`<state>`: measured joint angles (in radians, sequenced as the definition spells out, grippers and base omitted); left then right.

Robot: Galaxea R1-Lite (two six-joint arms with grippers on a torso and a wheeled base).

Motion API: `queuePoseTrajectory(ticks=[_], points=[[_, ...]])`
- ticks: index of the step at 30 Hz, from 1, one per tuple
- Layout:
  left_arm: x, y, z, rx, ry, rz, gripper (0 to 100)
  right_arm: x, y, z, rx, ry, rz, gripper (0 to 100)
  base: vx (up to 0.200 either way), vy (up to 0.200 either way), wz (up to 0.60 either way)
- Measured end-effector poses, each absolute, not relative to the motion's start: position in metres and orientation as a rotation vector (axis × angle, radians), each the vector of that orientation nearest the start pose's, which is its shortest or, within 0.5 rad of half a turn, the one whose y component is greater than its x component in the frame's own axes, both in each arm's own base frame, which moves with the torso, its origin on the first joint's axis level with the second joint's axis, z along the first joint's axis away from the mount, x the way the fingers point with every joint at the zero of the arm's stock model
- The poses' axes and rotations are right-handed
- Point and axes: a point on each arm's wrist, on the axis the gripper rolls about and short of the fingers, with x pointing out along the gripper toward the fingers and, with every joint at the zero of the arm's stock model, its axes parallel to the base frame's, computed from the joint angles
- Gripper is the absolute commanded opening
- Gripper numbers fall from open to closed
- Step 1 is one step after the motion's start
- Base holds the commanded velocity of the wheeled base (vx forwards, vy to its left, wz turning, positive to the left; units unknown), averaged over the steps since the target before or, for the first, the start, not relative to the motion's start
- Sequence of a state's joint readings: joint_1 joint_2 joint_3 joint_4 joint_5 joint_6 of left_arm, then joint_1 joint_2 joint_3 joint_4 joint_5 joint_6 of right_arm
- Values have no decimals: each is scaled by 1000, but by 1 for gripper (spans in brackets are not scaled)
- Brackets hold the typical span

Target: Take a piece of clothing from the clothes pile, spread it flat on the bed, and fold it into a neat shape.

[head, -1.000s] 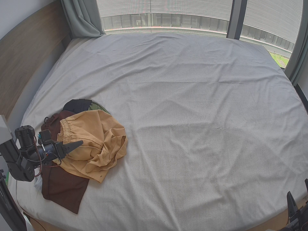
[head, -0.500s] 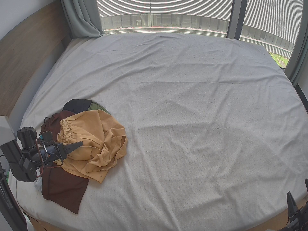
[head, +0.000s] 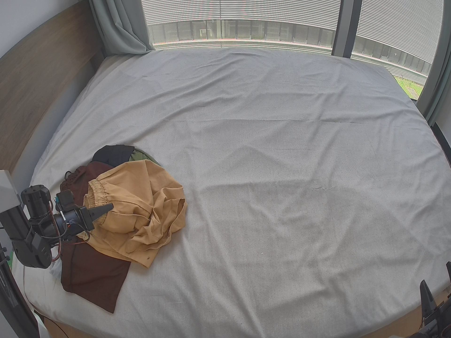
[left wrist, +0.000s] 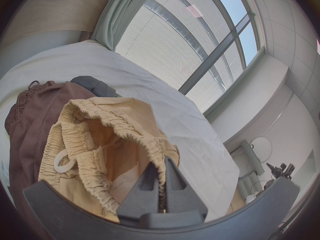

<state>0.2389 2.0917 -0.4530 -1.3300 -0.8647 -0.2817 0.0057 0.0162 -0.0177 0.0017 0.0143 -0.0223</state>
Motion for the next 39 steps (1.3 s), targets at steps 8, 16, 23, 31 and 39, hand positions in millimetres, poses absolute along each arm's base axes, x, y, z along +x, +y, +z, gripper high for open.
queuePoseTrajectory(ticks=[8, 16, 23, 31, 39], points=[[279, 43, 74, -511, 297, -605, 0, -23, 0, 81, -22, 0, 20, 100, 0, 0, 0], [258, 32, 92, -570, 270, -626, 0, -23, 0, 81, -22, 0, 20, 100, 0, 0, 0], [244, 23, 108, -574, 238, -642, 0, -23, 0, 81, -22, 0, 19, 100, 0, 0, 0], [238, 15, 124, -545, 180, -653, 0, -23, 0, 81, -19, 0, 19, 100, 0, 0, 0], [236, 9, 130, -527, 152, -664, 0, -23, 0, 81, -18, 0, 19, 100, 0, 0, 0]])
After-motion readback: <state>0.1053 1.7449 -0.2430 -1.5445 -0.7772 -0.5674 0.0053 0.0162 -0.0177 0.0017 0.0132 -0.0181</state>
